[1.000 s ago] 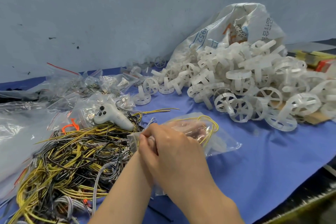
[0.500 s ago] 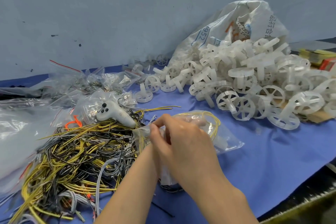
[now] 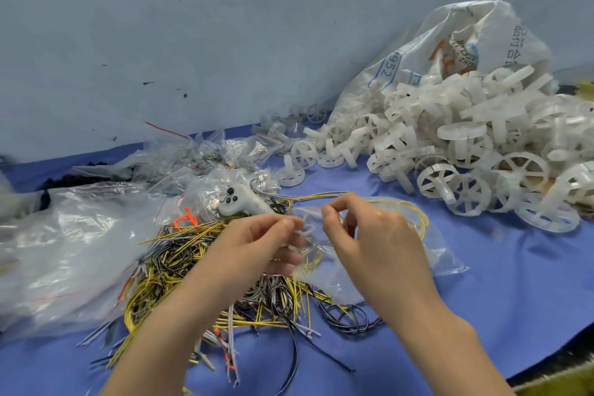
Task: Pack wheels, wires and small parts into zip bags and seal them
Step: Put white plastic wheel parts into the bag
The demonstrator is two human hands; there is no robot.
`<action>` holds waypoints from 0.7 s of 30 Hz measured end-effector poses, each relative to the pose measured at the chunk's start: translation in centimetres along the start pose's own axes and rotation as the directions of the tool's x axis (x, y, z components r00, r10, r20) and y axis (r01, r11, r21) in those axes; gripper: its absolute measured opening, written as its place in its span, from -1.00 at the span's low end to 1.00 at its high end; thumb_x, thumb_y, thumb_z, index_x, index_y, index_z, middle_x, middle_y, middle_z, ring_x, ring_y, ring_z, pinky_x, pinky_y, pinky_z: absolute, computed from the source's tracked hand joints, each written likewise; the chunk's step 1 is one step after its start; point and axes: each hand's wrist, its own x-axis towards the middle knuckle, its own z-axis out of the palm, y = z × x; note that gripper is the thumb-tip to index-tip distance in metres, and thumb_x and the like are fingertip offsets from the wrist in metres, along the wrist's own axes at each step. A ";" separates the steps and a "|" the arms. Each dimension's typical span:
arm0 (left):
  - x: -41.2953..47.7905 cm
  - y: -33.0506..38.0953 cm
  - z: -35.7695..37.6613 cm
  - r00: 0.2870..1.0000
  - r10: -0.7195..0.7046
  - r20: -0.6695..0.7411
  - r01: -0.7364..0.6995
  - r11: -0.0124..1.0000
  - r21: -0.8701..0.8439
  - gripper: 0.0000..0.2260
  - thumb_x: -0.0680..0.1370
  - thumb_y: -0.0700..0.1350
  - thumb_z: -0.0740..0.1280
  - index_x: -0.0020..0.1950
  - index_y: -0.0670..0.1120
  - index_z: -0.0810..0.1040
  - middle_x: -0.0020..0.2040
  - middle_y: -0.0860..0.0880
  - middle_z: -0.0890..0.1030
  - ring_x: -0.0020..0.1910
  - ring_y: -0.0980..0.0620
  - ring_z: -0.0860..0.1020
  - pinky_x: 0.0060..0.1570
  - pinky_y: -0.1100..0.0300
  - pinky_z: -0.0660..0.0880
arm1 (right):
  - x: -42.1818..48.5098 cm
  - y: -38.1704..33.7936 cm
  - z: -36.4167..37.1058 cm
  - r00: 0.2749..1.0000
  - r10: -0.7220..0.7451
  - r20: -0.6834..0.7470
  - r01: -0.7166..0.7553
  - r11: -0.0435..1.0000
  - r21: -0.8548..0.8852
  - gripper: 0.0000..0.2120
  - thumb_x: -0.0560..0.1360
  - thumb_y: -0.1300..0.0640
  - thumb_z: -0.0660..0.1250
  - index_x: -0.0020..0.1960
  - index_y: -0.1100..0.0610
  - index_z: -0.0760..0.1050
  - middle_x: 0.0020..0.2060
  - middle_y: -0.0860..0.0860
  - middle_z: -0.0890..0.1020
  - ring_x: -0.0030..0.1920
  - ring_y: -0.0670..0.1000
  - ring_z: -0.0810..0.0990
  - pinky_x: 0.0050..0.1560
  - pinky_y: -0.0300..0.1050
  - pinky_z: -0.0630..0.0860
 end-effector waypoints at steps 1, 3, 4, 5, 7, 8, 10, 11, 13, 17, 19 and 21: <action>-0.4 -0.2 -1.0 0.998 0.034 -0.057 -0.031 0.998 0.054 -0.80 0.64 -0.11 0.25 0.03 -0.01 0.68 -0.09 -0.06 0.71 -0.22 0.04 0.67 -0.24 0.22 0.61 | 0.0 0.0 0.0 1.000 -0.003 0.005 0.003 1.000 0.001 -0.83 0.59 -0.11 0.22 -0.11 -0.09 0.49 -0.44 -0.15 0.41 -0.37 -0.01 0.39 -0.43 -0.09 0.21; -1.5 -1.6 -3.2 0.958 0.164 -0.233 -0.097 0.956 0.277 -0.82 0.62 -0.05 0.26 -0.02 0.10 0.66 -0.14 0.08 0.70 -0.25 0.13 0.65 -0.27 0.21 0.58 | 0.1 0.0 0.0 1.000 -0.004 0.011 0.004 1.000 -0.002 -0.82 0.58 -0.12 0.20 -0.12 -0.10 0.47 -0.44 -0.14 0.43 -0.36 0.01 0.42 -0.41 -0.05 0.22; -2.1 -2.3 -4.1 0.922 0.241 -0.303 -0.091 0.896 0.435 -0.85 0.61 0.00 0.26 -0.03 0.13 0.64 -0.17 0.15 0.68 -0.25 0.17 0.62 -0.27 0.23 0.54 | 0.1 0.0 0.1 1.000 -0.002 0.012 0.002 1.000 -0.006 -0.82 0.58 -0.12 0.20 -0.12 -0.09 0.47 -0.44 -0.14 0.44 -0.36 0.02 0.43 -0.41 -0.05 0.22; -2.5 -2.9 -4.5 0.889 0.321 -0.326 -0.075 0.806 0.587 -0.87 0.60 0.03 0.26 -0.03 0.16 0.62 -0.20 0.20 0.66 -0.22 0.20 0.60 -0.25 0.24 0.49 | 0.1 0.0 0.2 1.000 0.000 0.009 0.001 1.000 -0.009 -0.82 0.58 -0.12 0.21 -0.12 -0.08 0.48 -0.44 -0.13 0.44 -0.36 0.02 0.44 -0.41 -0.06 0.22; -2.5 -3.9 -4.9 0.886 0.393 -0.246 -0.063 0.628 0.775 -0.87 0.61 -0.01 0.27 0.05 0.19 0.59 -0.13 0.25 0.63 -0.10 0.21 0.56 -0.15 0.25 0.44 | 0.2 0.1 0.2 1.000 0.003 0.007 -0.003 1.000 -0.001 -0.83 0.58 -0.12 0.21 -0.13 -0.09 0.47 -0.46 -0.15 0.43 -0.38 0.00 0.43 -0.42 -0.08 0.20; -2.4 -4.3 -5.1 0.903 0.381 -0.201 -0.061 0.575 0.816 -0.83 0.61 -0.02 0.27 0.12 0.19 0.59 -0.06 0.24 0.59 -0.02 0.20 0.53 -0.07 0.22 0.44 | 0.2 0.1 0.2 1.000 0.004 0.012 -0.004 1.000 0.005 -0.84 0.57 -0.12 0.21 -0.14 -0.11 0.46 -0.46 -0.16 0.43 -0.40 -0.02 0.42 -0.44 -0.11 0.20; -2.1 -4.6 -5.3 0.929 0.348 -0.127 -0.041 0.436 0.899 -0.77 0.62 0.00 0.24 0.25 0.22 0.53 -0.02 0.19 0.50 0.07 0.10 0.46 0.04 0.15 0.38 | 0.1 0.0 0.3 1.000 0.006 0.014 -0.006 1.000 0.007 -0.85 0.58 -0.11 0.23 -0.15 -0.12 0.45 -0.47 -0.17 0.44 -0.41 -0.06 0.41 -0.44 -0.16 0.21; -1.8 -4.8 -5.1 0.939 0.329 -0.103 -0.019 0.348 0.937 -0.74 0.63 0.04 0.22 0.30 0.24 0.49 -0.03 0.17 0.45 0.08 0.09 0.42 0.05 0.14 0.33 | 0.0 0.0 0.5 1.000 0.005 0.016 -0.005 1.000 -0.001 -0.85 0.58 -0.10 0.24 -0.14 -0.10 0.47 -0.47 -0.16 0.44 -0.40 -0.04 0.42 -0.44 -0.16 0.21; -1.6 -5.3 -4.6 0.950 0.302 -0.079 0.014 0.211 0.977 -0.72 0.62 0.10 0.18 0.33 0.26 0.44 -0.05 0.16 0.36 0.07 0.08 0.38 0.04 0.14 0.26 | -0.1 -0.2 0.6 1.000 0.001 0.025 0.000 1.000 -0.018 -0.85 0.58 -0.09 0.25 -0.13 -0.08 0.49 -0.46 -0.15 0.45 -0.39 0.01 0.44 -0.43 -0.14 0.22; -1.6 -5.7 -4.4 0.925 0.369 -0.088 0.024 0.176 0.984 -0.79 0.58 0.08 0.29 0.19 0.19 0.58 -0.10 0.13 0.42 -0.01 0.03 0.44 -0.03 0.10 0.31 | -0.1 -0.2 0.8 0.999 0.003 0.036 -0.003 1.000 -0.012 -0.85 0.57 -0.09 0.24 -0.13 -0.10 0.49 -0.47 -0.16 0.45 -0.41 -0.04 0.44 -0.43 -0.20 0.21; -1.6 -5.8 -4.5 0.888 0.450 -0.094 -0.026 0.255 0.967 -0.84 0.55 0.02 0.37 0.11 0.11 0.64 -0.11 0.09 0.47 -0.04 0.00 0.48 -0.06 0.09 0.37 | -0.2 -0.1 0.7 0.999 0.008 0.034 -0.008 1.000 -0.005 -0.85 0.57 -0.10 0.23 -0.14 -0.10 0.48 -0.48 -0.16 0.45 -0.42 -0.11 0.43 -0.43 -0.20 0.20; -1.6 -5.4 -4.6 0.859 0.489 -0.151 -0.108 0.462 0.881 -0.87 0.56 0.00 0.35 0.08 0.11 0.63 -0.08 0.15 0.48 0.00 0.07 0.48 0.00 0.17 0.38 | -0.1 0.0 0.7 0.999 0.018 0.030 -0.018 1.000 0.001 -0.84 0.57 -0.11 0.23 -0.14 -0.11 0.48 -0.48 -0.16 0.45 -0.42 -0.16 0.42 -0.43 -0.19 0.19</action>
